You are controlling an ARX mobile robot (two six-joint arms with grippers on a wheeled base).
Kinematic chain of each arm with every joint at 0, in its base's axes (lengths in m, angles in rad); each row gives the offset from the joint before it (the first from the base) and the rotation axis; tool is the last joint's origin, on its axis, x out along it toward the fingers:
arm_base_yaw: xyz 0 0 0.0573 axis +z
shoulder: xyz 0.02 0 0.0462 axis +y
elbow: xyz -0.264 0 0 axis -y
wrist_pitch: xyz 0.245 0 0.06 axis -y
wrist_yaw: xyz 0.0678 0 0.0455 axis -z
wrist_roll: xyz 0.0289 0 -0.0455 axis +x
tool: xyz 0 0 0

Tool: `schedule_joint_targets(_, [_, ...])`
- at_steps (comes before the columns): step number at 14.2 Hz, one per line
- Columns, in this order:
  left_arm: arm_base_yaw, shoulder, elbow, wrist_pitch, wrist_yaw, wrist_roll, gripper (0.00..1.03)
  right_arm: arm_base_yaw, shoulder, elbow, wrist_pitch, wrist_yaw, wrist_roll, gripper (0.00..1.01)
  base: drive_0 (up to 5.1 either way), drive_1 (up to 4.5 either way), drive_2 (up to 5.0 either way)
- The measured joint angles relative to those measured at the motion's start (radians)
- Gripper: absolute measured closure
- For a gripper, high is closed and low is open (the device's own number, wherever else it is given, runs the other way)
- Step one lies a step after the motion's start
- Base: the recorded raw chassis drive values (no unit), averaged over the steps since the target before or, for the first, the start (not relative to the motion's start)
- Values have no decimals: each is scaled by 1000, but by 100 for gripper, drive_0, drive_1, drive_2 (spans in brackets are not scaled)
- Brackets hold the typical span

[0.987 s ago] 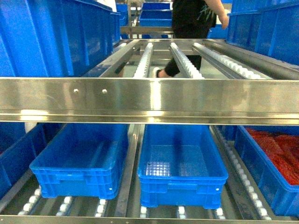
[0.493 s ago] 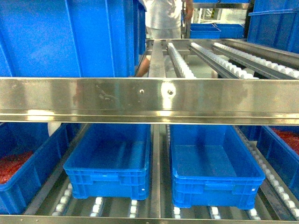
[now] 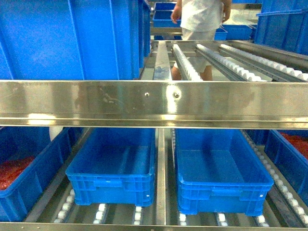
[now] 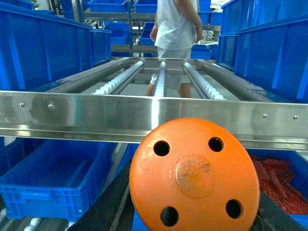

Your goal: Sort blue parts and orange caps into right shelf containers

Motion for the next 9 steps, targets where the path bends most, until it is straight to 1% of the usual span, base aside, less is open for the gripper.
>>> schedule_joint_targets(9, [0,0,0,0,0,0,59,0,0,0,0,0,0,57,0,0,0])
